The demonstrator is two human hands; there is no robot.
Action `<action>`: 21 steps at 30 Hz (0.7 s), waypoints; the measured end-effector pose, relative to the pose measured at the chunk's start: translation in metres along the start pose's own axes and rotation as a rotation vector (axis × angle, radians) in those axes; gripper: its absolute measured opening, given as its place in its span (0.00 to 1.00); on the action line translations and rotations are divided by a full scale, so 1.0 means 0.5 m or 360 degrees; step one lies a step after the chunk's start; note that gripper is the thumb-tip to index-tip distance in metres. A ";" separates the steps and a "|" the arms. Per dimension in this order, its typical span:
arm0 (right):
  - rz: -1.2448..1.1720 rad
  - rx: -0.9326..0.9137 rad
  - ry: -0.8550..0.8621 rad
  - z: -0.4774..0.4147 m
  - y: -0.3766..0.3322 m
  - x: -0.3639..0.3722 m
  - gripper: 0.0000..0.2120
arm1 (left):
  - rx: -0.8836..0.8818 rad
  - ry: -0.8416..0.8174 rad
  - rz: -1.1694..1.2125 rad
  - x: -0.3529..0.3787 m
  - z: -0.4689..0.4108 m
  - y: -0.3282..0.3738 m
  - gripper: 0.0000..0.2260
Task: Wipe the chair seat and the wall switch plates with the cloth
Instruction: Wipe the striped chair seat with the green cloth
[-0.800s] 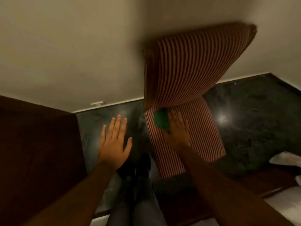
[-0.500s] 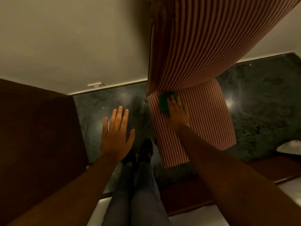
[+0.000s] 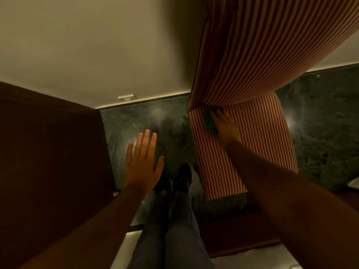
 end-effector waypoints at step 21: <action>-0.0540 -0.0800 0.1137 0.334 -0.516 -0.777 0.38 | 0.0000 0.1311 -0.0100 -0.801 0.092 0.019 0.34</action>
Point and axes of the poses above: each hand's wrist, its own z-axis away from the middle knuckle, its own x-axis out of the palm, y = z × x, the point moved 10 cm from there along -z, towards the middle knuckle, and after that the axes turned 5 degrees about z, right-handed, at the moved point
